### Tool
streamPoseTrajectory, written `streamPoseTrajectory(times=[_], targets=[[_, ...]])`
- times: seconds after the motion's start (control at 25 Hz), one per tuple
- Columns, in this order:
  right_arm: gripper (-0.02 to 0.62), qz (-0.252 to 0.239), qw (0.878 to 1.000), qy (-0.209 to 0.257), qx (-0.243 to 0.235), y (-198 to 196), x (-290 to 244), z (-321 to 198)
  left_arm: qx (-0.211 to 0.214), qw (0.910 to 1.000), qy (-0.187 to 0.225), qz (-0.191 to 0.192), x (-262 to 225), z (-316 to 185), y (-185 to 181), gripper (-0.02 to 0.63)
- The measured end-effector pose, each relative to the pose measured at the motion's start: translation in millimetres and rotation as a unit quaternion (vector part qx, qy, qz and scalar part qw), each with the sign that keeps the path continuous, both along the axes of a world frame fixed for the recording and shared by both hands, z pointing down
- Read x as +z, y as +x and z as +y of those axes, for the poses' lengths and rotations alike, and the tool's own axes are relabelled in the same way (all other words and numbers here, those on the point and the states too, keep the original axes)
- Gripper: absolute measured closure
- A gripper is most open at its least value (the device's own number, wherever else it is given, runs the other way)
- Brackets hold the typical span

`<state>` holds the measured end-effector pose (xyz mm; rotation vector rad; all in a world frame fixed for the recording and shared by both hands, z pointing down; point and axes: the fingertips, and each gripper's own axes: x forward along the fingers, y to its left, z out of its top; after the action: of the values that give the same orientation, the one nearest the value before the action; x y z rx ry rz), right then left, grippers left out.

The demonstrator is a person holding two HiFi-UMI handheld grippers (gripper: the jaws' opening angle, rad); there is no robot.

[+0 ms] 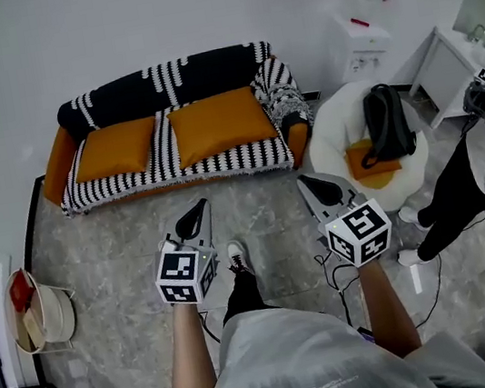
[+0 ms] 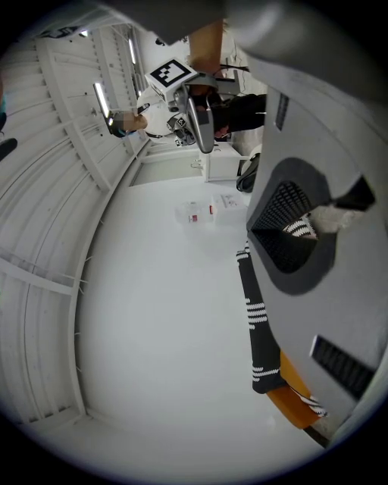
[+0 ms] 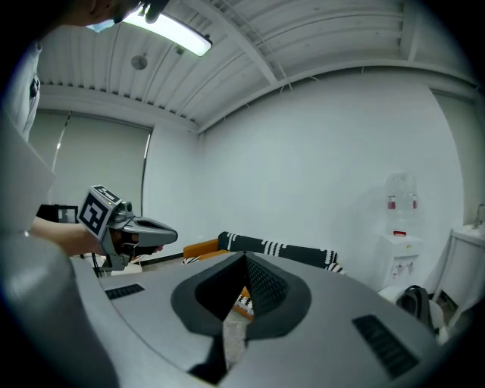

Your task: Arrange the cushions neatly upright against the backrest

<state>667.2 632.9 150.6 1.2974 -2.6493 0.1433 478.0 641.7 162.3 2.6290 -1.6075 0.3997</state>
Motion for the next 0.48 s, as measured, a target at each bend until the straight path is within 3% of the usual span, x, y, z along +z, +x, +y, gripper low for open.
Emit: streamPoseTrajectory(times=[0.48], targets=[[0.594, 0.008, 0.999, -0.024, 0.034, -38.0, 12.4, -141.4, 0.016, 0.9994, -0.031, 0.0, 24.9, -146.4, -47.8, 0.591]])
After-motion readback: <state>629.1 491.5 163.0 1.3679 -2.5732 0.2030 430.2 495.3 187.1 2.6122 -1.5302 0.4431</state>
